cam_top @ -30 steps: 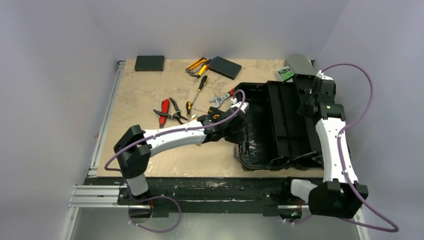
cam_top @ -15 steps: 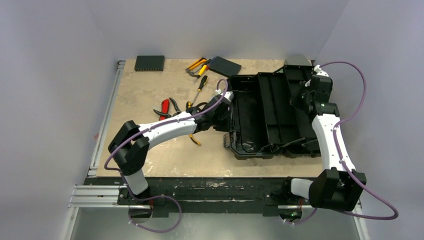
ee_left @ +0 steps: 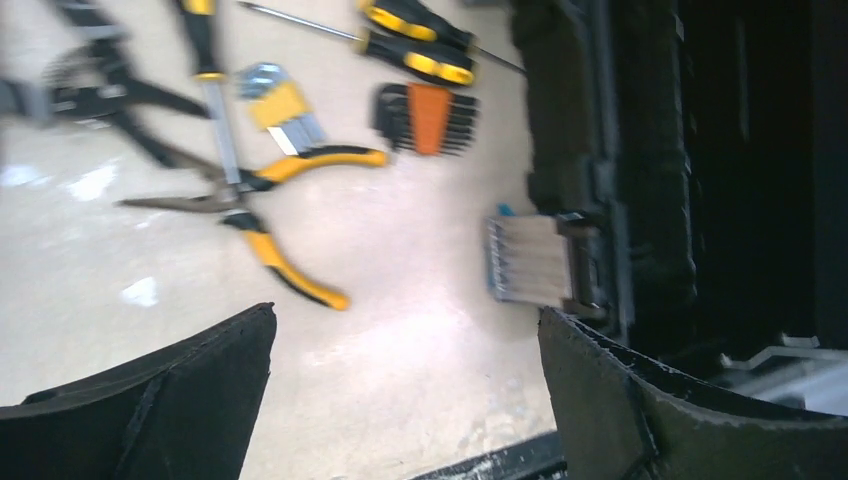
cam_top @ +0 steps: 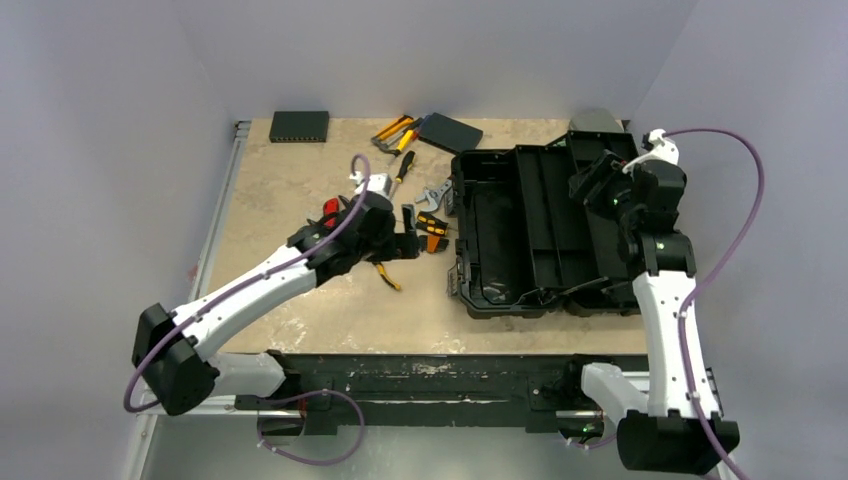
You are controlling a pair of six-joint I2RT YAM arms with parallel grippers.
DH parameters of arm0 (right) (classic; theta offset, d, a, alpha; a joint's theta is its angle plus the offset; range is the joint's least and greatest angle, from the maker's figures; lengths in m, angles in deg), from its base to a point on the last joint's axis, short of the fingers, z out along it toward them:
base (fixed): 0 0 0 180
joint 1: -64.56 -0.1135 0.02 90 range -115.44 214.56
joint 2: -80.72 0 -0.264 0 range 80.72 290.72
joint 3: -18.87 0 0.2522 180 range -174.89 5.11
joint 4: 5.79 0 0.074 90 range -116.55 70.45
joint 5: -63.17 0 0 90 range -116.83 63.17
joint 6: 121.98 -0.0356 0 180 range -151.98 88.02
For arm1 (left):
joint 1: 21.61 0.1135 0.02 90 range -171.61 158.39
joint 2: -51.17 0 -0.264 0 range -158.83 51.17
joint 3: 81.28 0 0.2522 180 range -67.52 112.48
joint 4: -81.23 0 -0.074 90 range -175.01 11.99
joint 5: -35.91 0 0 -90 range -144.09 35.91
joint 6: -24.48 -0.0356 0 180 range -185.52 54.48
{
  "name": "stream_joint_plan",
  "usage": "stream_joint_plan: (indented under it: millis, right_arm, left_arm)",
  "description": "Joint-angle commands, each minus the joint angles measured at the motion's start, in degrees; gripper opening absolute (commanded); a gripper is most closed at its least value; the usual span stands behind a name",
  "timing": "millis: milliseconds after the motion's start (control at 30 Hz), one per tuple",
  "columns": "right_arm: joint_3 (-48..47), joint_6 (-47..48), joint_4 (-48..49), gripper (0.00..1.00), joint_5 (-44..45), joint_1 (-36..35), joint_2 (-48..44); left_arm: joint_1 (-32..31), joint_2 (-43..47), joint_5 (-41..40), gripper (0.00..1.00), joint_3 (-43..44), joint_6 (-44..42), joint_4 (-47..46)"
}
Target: Pack the tool kit
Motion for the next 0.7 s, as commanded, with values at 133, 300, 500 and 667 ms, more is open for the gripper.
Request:
stream_joint_plan:
  millis: [133,300,500,667]
  right_arm:
    - [-3.5,3.3,-4.0,0.7,-3.6,-0.5,-3.3]
    - [-3.2,5.0,-3.5,0.73,-7.5,-3.5,-2.5]
    - [-1.2,5.5,-1.0,0.73,-5.0,-14.9,-2.7]
    - [0.5,3.9,-2.0,0.71,2.0,-26.1,-2.6]
  left_arm:
    - [6.0,3.7,-10.3,1.0,-4.6,12.4,8.2]
    - [6.3,2.9,-11.0,0.96,-7.9,18.7,8.0]
    - [6.9,0.7,-10.6,0.88,-11.7,27.0,5.7]
    - [7.6,-4.4,-9.9,0.86,-9.6,26.9,5.5]
